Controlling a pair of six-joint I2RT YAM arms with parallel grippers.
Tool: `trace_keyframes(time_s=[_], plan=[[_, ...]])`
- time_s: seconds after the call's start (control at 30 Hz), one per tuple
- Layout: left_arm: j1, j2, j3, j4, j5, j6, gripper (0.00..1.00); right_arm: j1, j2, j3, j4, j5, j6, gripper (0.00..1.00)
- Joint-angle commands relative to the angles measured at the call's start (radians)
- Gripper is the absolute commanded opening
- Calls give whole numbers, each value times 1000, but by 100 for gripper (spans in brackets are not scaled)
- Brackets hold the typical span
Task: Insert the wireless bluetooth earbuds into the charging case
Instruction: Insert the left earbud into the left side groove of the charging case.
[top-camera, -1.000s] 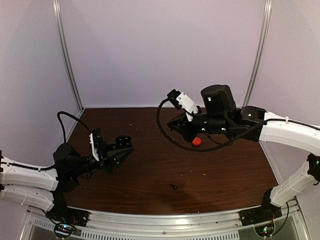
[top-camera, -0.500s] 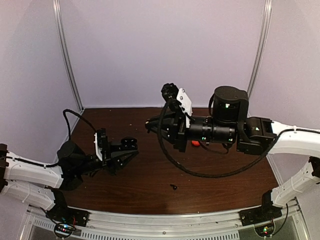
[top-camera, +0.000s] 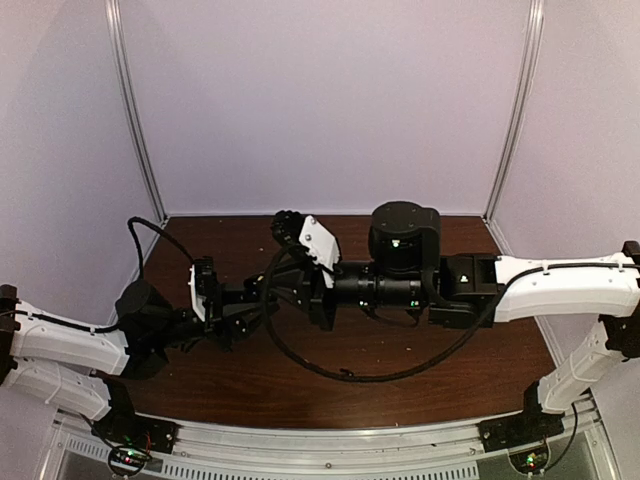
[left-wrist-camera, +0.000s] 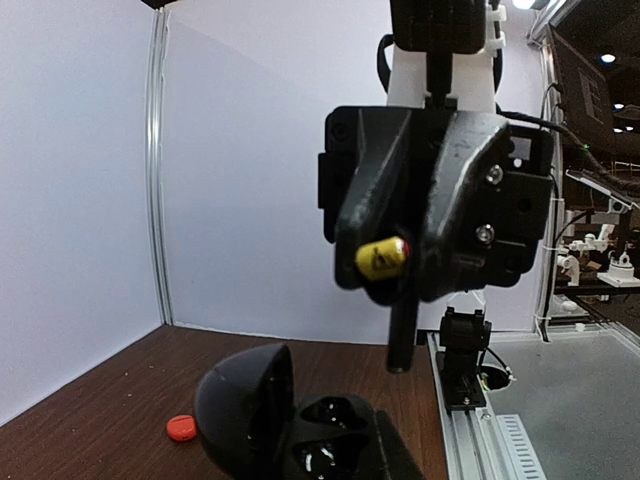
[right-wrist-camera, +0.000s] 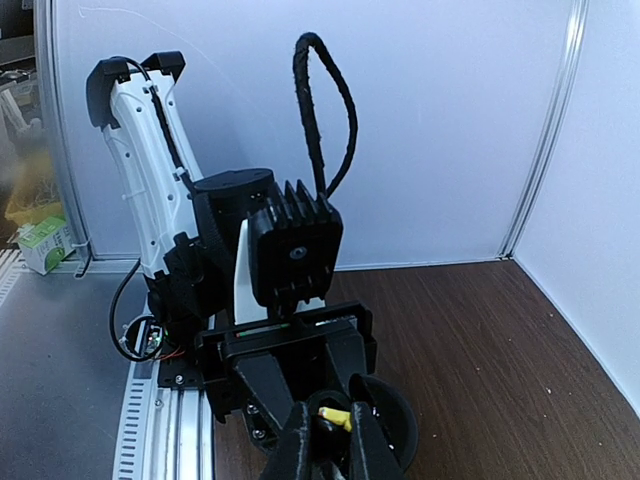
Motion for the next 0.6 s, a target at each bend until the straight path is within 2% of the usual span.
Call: trace_keyframes(time_s=[0.0, 0.57], plan=[[6, 3, 23, 67, 18, -10, 14, 7, 12, 51, 49, 10, -15, 10], [7, -2, 28, 63, 19, -5, 14, 8, 71, 62, 39, 17, -39, 10]])
